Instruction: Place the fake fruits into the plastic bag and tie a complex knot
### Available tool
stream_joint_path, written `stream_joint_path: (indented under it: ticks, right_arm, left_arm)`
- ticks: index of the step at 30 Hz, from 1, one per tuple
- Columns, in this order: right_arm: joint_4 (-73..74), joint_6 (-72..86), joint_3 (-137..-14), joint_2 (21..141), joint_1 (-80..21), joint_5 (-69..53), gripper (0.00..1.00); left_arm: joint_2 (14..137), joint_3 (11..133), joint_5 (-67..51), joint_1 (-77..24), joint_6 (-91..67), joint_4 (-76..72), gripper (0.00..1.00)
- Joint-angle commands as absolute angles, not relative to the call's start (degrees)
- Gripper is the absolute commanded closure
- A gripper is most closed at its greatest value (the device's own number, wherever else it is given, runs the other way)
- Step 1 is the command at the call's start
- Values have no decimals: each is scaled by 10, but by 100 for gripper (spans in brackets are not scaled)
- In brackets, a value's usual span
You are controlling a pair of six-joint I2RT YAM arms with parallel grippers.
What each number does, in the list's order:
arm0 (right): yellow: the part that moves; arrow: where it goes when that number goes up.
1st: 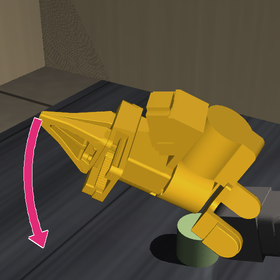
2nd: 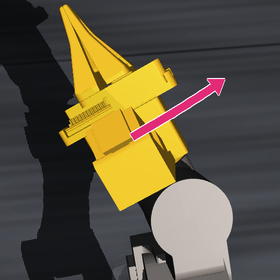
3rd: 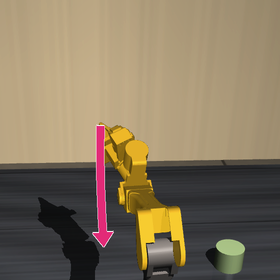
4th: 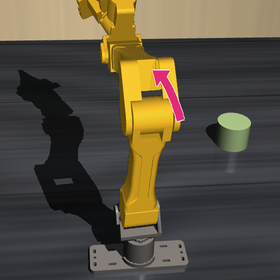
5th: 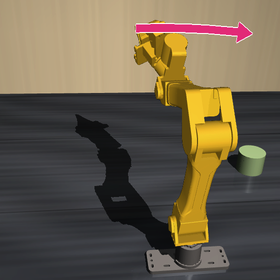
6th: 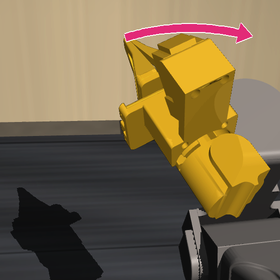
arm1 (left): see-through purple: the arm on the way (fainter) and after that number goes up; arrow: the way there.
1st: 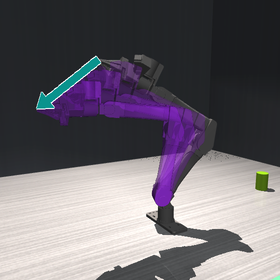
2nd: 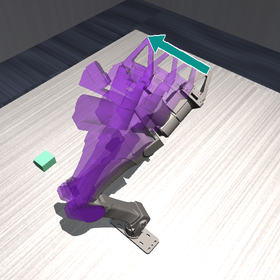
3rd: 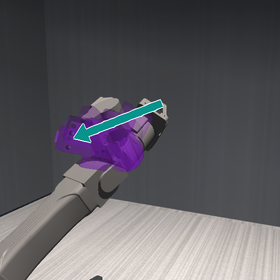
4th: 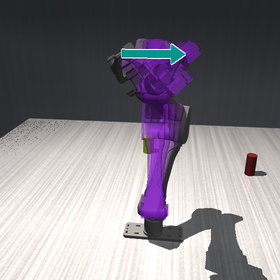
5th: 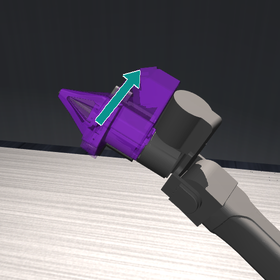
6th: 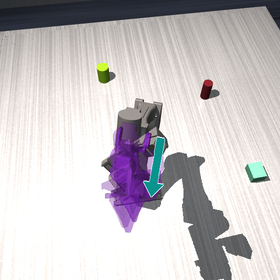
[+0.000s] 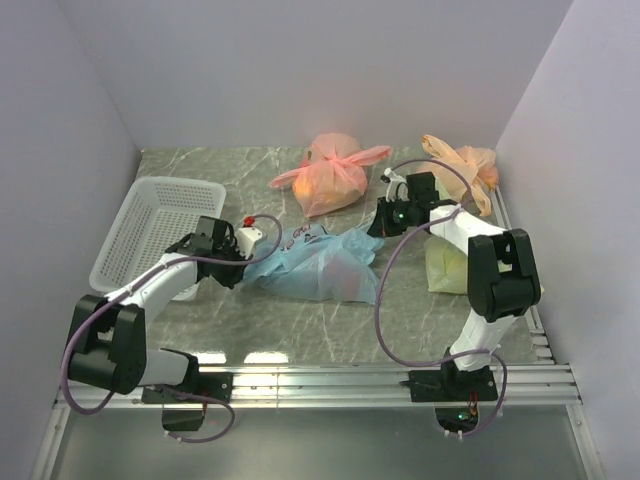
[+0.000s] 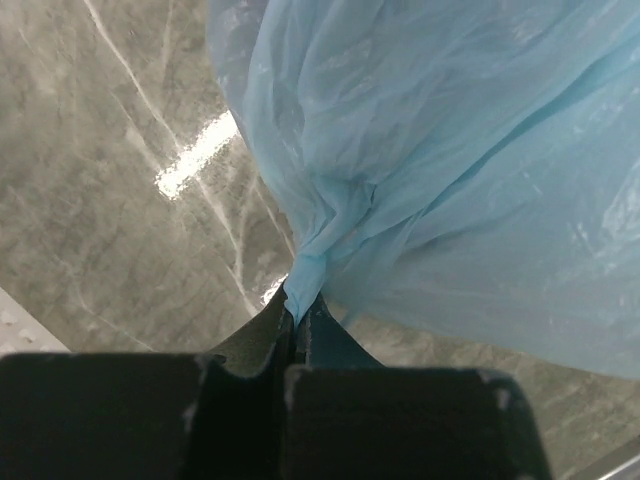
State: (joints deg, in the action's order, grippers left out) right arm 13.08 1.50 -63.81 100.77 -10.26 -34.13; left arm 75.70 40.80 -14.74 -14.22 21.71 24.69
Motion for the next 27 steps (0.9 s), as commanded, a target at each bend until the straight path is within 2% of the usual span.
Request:
stream_joint_path:
  ticks: [1,4,5,6,7,8,11,13,15,18,23,27]
  right_arm:
    - [131,-15,-685,1003,-97,-327,100]
    - [157,-30,-714,970,-98,-363,100]
    - [164,-33,-717,948,-98,-375,100]
    - [167,-39,-722,937,-98,-401,100]
    - [168,-40,-724,927,-98,-411,100]
    - [170,-42,-726,909,-98,-424,100]
    - [193,-60,-736,888,-104,-446,100]
    - [202,-74,-742,881,-107,-452,100]
    - [210,-83,-744,872,-111,-456,100]
    - [213,-82,-742,858,-112,-463,100]
    - [190,-75,-738,838,-115,-468,100]
    - [191,-63,-758,848,-115,-473,100]
  left_arm:
    - [757,442,-133,-142,246,288,100]
    - [723,533,-175,-141,237,324,98]
    - [715,556,-191,-141,236,339,80]
    - [708,578,-224,-141,236,351,70]
    - [700,602,-234,-141,234,378,55]
    - [696,646,-244,-141,228,389,33]
    - [693,725,-259,-141,219,426,12]
    - [696,754,-274,-141,223,435,11]
    - [705,784,-296,-141,209,409,1]
    - [736,805,-322,-165,140,322,1]
    - [870,859,-398,-231,63,250,1]
    - [918,837,-433,-257,31,177,1]
